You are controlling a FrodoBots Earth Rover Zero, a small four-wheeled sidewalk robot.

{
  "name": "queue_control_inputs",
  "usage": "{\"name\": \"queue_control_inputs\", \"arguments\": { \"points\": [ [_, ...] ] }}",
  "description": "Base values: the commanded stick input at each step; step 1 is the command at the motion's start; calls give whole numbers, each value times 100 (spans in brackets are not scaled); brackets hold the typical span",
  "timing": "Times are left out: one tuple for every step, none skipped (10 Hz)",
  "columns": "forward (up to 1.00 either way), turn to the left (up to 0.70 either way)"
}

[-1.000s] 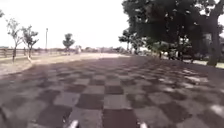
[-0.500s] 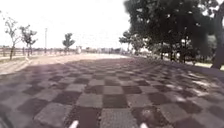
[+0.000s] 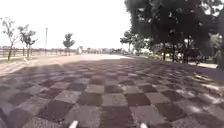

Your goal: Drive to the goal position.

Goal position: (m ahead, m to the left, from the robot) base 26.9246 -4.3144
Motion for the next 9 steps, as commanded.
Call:
{"name": "queue_control_inputs", "arguments": {
  "points": [
    [70, 0],
    [70, 0],
    [70, 0],
    [70, 0],
    [70, 0],
    [70, 0],
    [70, 0],
    [70, 0],
    [70, 0]
  ]
}}
